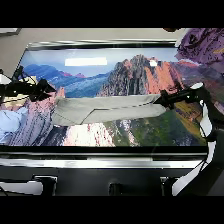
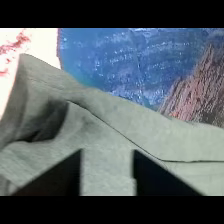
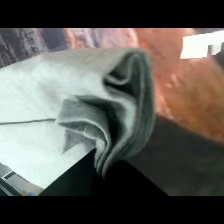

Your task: Fold the clothes and pants, and hang the long-sleeved shirts on hangers.

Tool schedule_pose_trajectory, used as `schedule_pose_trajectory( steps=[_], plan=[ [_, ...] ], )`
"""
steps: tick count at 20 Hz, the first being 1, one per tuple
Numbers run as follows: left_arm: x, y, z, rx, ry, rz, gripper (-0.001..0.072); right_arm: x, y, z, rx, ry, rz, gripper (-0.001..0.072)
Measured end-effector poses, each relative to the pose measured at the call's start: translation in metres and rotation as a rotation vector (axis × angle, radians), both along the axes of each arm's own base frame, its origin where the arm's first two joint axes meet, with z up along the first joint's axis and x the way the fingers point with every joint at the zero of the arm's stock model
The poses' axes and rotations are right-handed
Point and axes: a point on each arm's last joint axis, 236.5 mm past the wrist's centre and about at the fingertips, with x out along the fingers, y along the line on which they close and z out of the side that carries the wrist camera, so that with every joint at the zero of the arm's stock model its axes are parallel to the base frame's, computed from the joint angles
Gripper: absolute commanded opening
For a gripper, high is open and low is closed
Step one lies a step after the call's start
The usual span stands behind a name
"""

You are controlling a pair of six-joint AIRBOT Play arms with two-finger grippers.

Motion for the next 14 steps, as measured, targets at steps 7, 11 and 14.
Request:
schedule_pose_trajectory(
  steps=[7, 11, 14],
  plan=[
    [-0.003, -0.136, -0.004, -0.048, -0.014, -0.161, 0.0020, -0.011, -0.026, 0.111, -0.243, -0.133, -0.053, 0.0034],
    [-0.021, -0.243, -0.021, -0.134, 0.005, -0.250, 0.0020, -0.039, -0.050, 0.176, -0.411, -0.206, -0.098, 0.0034],
    [-0.041, -0.322, -0.033, -0.207, 0.029, -0.329, 0.0019, -0.063, -0.061, 0.214, -0.493, -0.240, -0.134, 0.0034]
  ],
)
